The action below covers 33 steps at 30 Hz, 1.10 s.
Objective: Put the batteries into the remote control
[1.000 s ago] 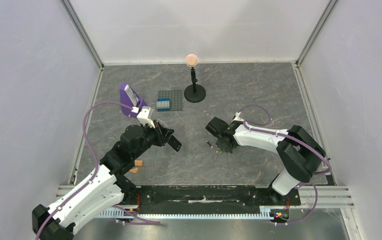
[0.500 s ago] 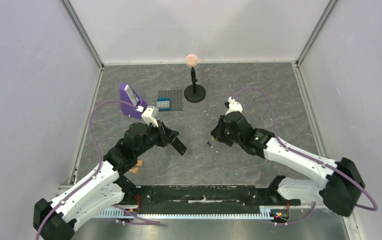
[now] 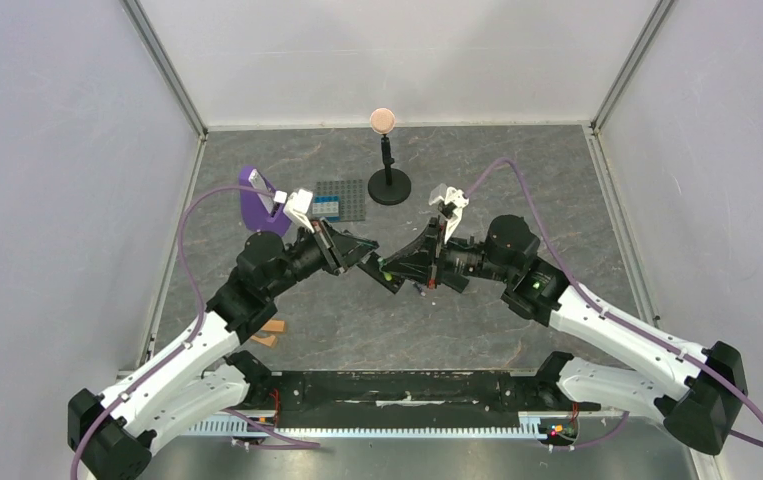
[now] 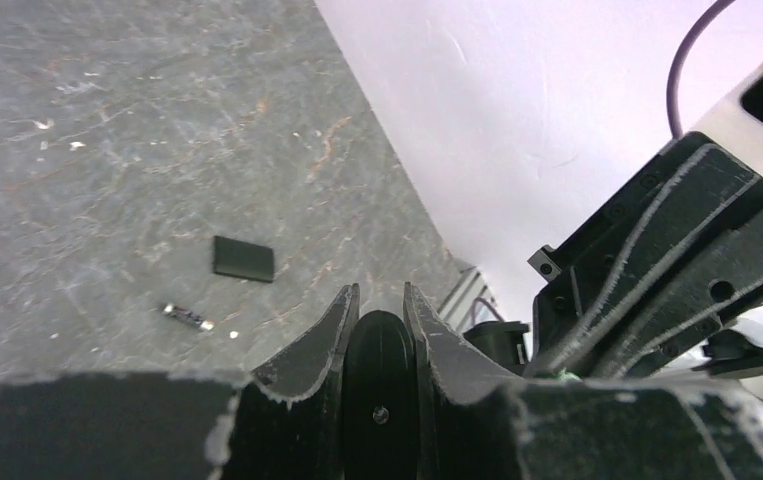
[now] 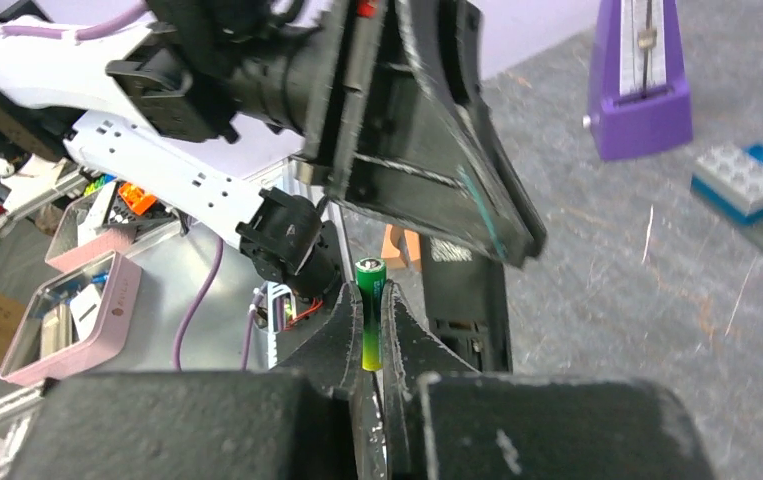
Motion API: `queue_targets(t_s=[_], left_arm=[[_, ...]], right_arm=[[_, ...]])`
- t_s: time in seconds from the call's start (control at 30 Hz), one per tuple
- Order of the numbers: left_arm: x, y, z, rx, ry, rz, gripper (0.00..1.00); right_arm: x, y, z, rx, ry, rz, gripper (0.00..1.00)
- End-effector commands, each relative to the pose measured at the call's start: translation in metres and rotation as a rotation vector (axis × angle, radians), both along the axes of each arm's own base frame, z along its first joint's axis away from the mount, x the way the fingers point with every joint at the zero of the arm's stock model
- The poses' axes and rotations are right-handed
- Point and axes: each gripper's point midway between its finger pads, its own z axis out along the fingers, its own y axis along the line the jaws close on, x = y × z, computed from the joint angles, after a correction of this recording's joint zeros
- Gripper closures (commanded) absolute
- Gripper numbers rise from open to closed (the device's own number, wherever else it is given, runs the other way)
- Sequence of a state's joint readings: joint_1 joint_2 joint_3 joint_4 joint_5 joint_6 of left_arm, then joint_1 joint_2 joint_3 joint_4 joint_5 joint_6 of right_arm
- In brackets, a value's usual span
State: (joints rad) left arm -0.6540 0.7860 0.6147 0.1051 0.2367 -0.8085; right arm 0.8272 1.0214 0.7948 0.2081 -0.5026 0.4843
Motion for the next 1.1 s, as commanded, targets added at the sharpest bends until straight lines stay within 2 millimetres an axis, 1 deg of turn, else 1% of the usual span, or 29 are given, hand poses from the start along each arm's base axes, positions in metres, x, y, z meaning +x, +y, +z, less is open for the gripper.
queue_targets(t_s=[0.0, 0.1, 0.2, 0.27, 0.33, 0.43, 0.63, 0.67, 0.8, 0.93, 1.07], left_arm=[[-0.003, -0.017, 0.047, -0.170, -0.018, -0.077, 0.98], [-0.004, -0.022, 0.050, -0.216, 0.009, -0.113, 0.98], [-0.005, -0.027, 0.053, -0.254, 0.052, -0.144, 0.98], [-0.008, -0.029, 0.054, -0.272, 0.074, -0.165, 0.98], [-0.009, -0.029, 0.052, -0.284, 0.093, -0.170, 0.98], [-0.009, -0.028, 0.050, -0.287, 0.104, -0.167, 0.98], [-0.008, -0.031, 0.046, -0.295, 0.138, -0.174, 0.98], [-0.008, -0.032, 0.045, -0.296, 0.142, -0.173, 0.98], [-0.006, -0.033, 0.049, -0.315, 0.141, -0.171, 0.98], [-0.005, -0.033, 0.049, -0.322, 0.138, -0.170, 0.98], [-0.004, -0.032, 0.046, -0.315, 0.133, -0.164, 0.98]], right_arm=[[-0.012, 0.004, 0.046, 0.093, -0.207, 0.102, 1.00], [-0.010, 0.001, 0.048, 0.075, -0.285, 0.083, 1.00], [-0.001, -0.005, 0.040, 0.008, -0.374, 0.043, 1.00], [-0.001, -0.008, 0.034, -0.033, -0.420, 0.049, 1.00], [-0.001, -0.010, 0.030, -0.063, -0.440, 0.053, 1.00], [0.000, -0.014, 0.030, -0.063, -0.460, 0.037, 1.00], [-0.001, -0.016, 0.020, -0.101, -0.465, 0.049, 1.00], [0.000, -0.017, 0.019, -0.112, -0.493, 0.049, 1.00], [0.000, -0.019, 0.014, -0.132, -0.488, 0.048, 1.00], [0.000, -0.018, 0.012, -0.151, -0.452, 0.056, 1.00], [0.000, -0.017, 0.004, -0.201, -0.381, 0.069, 1.00]])
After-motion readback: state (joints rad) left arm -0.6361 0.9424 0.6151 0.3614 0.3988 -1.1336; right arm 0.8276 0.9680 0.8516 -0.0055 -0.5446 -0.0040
